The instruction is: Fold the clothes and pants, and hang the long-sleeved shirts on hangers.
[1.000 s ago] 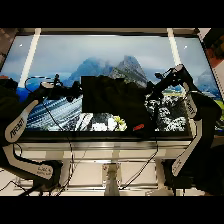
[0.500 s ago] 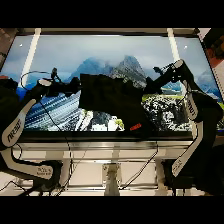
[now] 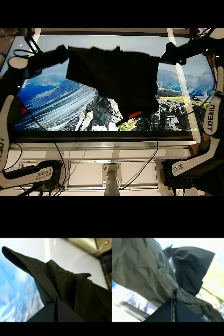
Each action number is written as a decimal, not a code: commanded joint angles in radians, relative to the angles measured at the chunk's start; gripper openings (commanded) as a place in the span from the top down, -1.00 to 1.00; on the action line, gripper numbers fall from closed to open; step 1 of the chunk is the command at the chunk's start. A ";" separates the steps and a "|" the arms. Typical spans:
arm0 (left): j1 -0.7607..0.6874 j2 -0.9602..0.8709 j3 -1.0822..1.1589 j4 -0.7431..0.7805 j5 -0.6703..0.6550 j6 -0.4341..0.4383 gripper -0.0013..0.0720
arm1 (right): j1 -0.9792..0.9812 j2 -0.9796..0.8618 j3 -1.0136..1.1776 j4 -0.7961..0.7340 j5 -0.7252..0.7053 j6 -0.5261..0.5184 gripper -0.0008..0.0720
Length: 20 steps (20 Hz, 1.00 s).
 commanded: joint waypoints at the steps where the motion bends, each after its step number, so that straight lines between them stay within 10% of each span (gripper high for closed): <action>1: 0.001 0.113 0.049 0.086 0.026 0.026 0.94 | 0.024 0.135 0.021 -0.009 -0.023 0.008 0.89; 20: -0.001 0.351 0.060 0.289 0.097 0.022 0.95 | 0.032 0.462 0.011 -0.028 -0.027 0.092 0.89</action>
